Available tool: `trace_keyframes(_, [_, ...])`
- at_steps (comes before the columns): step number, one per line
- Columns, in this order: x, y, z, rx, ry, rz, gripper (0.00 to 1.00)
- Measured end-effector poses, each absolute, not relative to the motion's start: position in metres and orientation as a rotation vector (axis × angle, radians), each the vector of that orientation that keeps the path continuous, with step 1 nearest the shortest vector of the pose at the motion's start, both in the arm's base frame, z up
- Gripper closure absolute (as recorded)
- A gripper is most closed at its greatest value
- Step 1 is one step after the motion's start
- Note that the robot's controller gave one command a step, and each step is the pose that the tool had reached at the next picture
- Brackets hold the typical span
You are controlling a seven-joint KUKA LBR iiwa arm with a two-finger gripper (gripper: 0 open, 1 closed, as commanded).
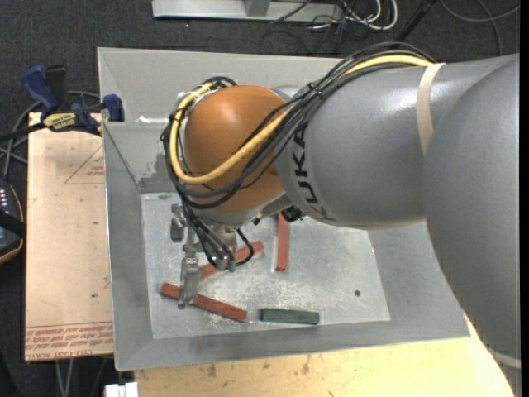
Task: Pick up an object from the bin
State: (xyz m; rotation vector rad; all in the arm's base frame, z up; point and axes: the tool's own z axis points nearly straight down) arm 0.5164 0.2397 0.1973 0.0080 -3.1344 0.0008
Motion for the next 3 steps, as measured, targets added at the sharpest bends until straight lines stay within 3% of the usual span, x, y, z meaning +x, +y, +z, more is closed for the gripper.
trace_keyframes(1, [0.489,0.214,0.070,-0.204,-3.137,-0.003,0.00])
trace_keyframes(2, [0.489,0.215,0.072,-0.202,-3.135,-0.003,1.00])
trace_keyframes(3, [0.498,0.234,0.206,-0.115,-3.148,-0.008,1.00])
